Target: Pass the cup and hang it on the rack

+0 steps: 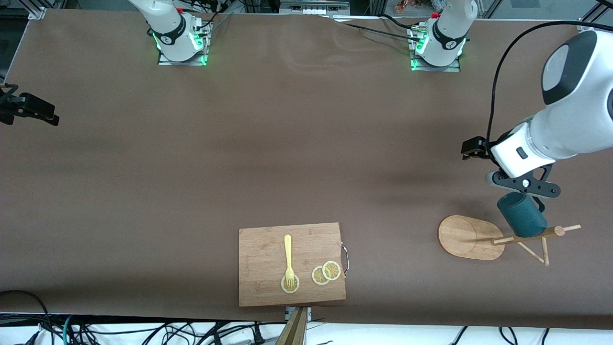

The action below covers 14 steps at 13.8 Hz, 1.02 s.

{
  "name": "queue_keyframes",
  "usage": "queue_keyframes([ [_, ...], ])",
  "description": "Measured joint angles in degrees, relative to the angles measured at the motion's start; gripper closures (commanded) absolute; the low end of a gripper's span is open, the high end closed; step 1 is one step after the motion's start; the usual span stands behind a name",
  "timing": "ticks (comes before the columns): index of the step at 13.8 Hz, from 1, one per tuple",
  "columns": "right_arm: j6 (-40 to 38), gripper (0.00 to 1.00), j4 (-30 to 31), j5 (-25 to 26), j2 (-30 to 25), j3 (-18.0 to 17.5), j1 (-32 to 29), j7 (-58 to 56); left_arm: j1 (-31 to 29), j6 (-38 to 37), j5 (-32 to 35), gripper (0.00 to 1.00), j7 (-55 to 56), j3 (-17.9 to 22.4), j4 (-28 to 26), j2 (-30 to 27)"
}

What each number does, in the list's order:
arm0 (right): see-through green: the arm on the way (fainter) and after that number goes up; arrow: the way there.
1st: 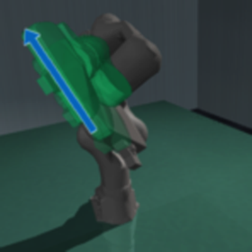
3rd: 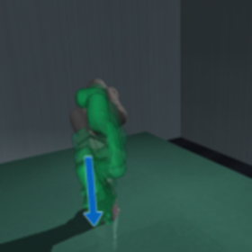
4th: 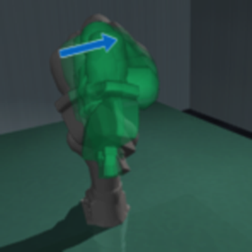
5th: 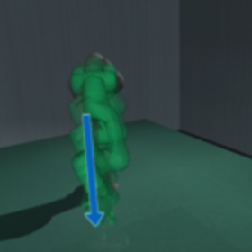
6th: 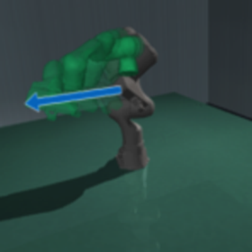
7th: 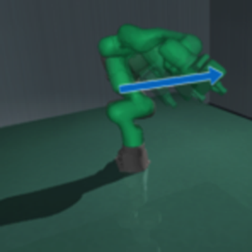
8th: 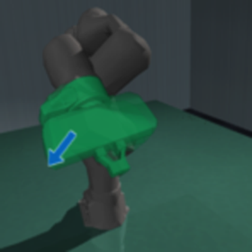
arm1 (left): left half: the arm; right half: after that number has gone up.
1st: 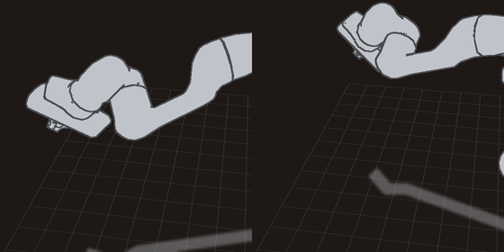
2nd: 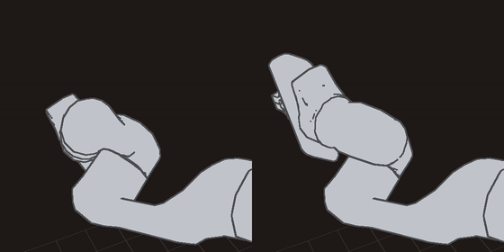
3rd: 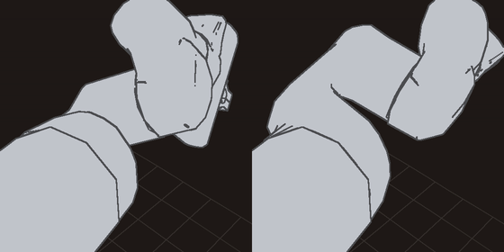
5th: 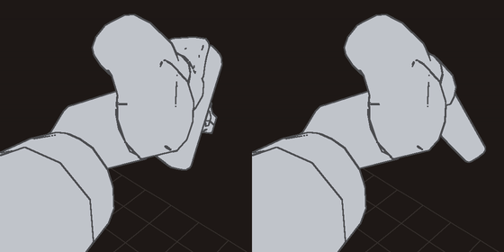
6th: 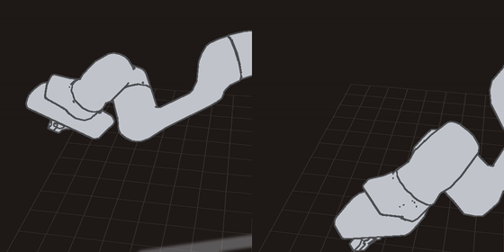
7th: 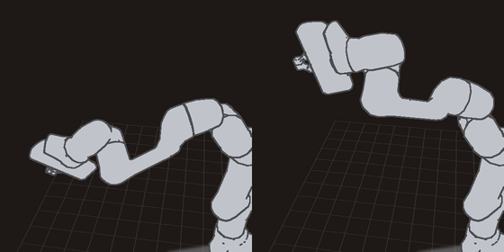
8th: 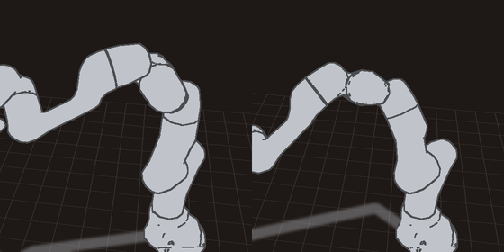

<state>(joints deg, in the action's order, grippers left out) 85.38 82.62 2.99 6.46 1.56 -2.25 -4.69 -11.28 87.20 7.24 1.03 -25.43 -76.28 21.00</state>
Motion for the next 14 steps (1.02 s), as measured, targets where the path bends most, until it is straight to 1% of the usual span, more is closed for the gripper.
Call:
queue_keyframes([
  [1, 0.00, 0.00, 0.00, 0.00, 0.00, 0.00, 0.00, 0.00, 0.57, 1.48, -0.01, 0.00, 0.01, 1.47, -0.35, -0.77],
  [2, 0.00, 0.00, 0.00, 0.00, 0.00, 0.00, 0.00, 0.00, 2.45, 3.15, -0.11, 0.00, -0.01, 5.21, -1.01, -2.02],
  [4, 0.00, 0.00, 0.00, 0.00, 0.00, 0.00, 0.00, 0.00, 8.84, 6.39, -2.50, 0.00, -0.26, 15.61, -4.23, -6.07],
  [5, 0.00, 0.00, 0.00, 0.00, 0.00, 0.00, 0.00, 0.01, 10.70, 8.07, -4.69, 0.00, -0.26, 18.39, -7.08, -8.79],
  [7, 0.00, 0.00, 0.00, 0.00, 0.00, 0.03, -0.01, 0.02, 11.82, 10.35, -6.50, 0.00, -0.26, 20.02, -13.94, -14.47],
  [10, 0.00, 0.00, 0.00, 0.00, 0.01, 0.08, -0.03, 0.08, 11.98, 11.55, -5.16, 0.00, -0.24, 20.22, -22.24, -20.91],
  [12, 0.00, 0.00, 0.00, 0.00, 0.01, 0.15, -0.04, 0.08, 12.10, 12.02, -4.63, 0.00, -0.24, 20.21, -25.01, -22.82],
  [14, 0.00, 0.00, 0.00, 0.00, 0.01, 0.17, -0.04, 0.09, 12.11, 12.48, -4.63, 0.00, -0.24, 20.23, -25.75, -23.11],
])
